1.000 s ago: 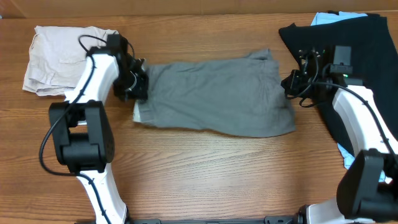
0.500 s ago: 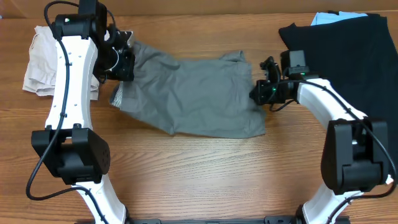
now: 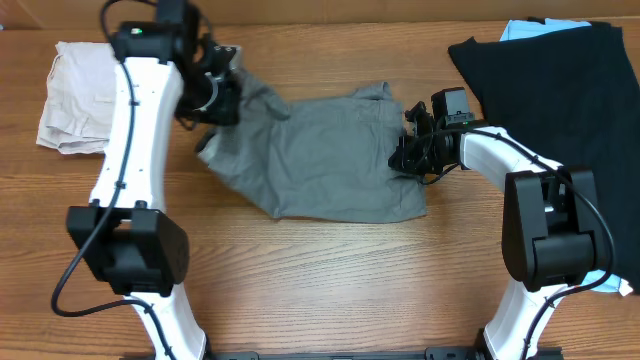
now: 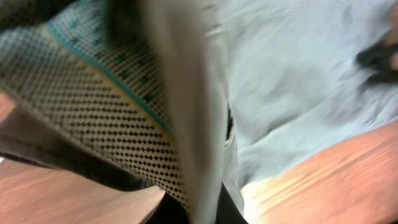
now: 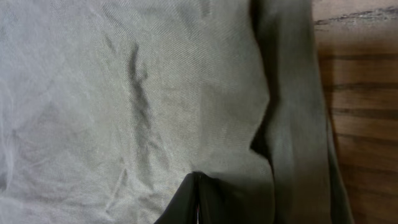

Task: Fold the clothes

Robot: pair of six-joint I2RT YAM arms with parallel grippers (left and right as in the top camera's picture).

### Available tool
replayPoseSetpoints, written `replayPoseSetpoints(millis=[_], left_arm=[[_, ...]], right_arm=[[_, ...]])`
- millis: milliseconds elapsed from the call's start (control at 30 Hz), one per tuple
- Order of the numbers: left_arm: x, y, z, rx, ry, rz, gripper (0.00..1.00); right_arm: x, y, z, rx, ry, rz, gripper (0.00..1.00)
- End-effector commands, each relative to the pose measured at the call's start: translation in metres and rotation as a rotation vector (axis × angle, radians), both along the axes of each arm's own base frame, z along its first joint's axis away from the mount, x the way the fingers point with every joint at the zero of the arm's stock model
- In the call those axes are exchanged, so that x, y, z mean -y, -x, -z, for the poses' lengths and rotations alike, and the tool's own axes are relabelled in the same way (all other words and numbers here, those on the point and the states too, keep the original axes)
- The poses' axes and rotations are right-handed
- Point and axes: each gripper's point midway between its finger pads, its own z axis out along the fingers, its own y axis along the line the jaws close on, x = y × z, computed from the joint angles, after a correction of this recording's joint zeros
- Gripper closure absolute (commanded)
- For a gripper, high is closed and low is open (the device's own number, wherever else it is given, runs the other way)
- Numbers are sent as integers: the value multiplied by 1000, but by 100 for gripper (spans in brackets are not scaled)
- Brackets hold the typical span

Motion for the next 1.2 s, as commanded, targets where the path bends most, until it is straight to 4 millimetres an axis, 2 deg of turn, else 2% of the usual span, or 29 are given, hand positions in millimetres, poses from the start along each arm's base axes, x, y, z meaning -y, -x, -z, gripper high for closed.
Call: replayPoseSetpoints(millis=[0, 100, 133, 200, 233, 400, 567, 667, 800, 867, 900, 967, 1000, 1100, 1167], left_arm=[[57, -4, -13, 37, 85, 3, 96], [93, -8, -8, 58, 107, 28, 96], [112, -10, -5, 68, 119, 42, 96], [138, -11, 2, 80, 132, 72, 96], [158, -12, 8, 91, 142, 103, 96], [220, -7, 38, 95, 164, 180, 95], [255, 2, 66, 71, 169, 219, 93], [273, 4, 76, 69, 186, 219, 95], [283, -1, 72, 97, 218, 197, 95], [286, -4, 69, 106, 235, 183, 80], [288, -4, 68, 104, 248, 185, 67], [292, -2, 66, 97, 267, 194, 18], [291, -2, 66, 95, 272, 195, 0], [284, -8, 61, 102, 273, 178, 0], [273, -16, 49, 115, 282, 155, 0]], right_arm=[[-1, -6, -1, 5, -5, 12, 96], [-1, -6, -1, 5, -5, 12, 96], [-1, -6, -1, 5, -5, 12, 96], [-1, -6, -1, 5, -5, 12, 96], [-1, -6, -1, 5, -5, 12, 96], [0, -6, -1, 5, -4, 12, 96], [0, -6, -1, 6, -4, 12, 96], [0, -8, -2, 12, -4, 13, 96], [0, -8, -2, 13, -5, 13, 96], [0, -8, -2, 13, -5, 13, 96], [0, -8, -2, 13, -6, 13, 96], [0, -9, -2, 17, -5, 11, 96], [1, -11, -5, 26, -6, 13, 96], [10, -19, -20, 55, -15, 51, 96], [21, -27, -38, 85, -27, 102, 94]])
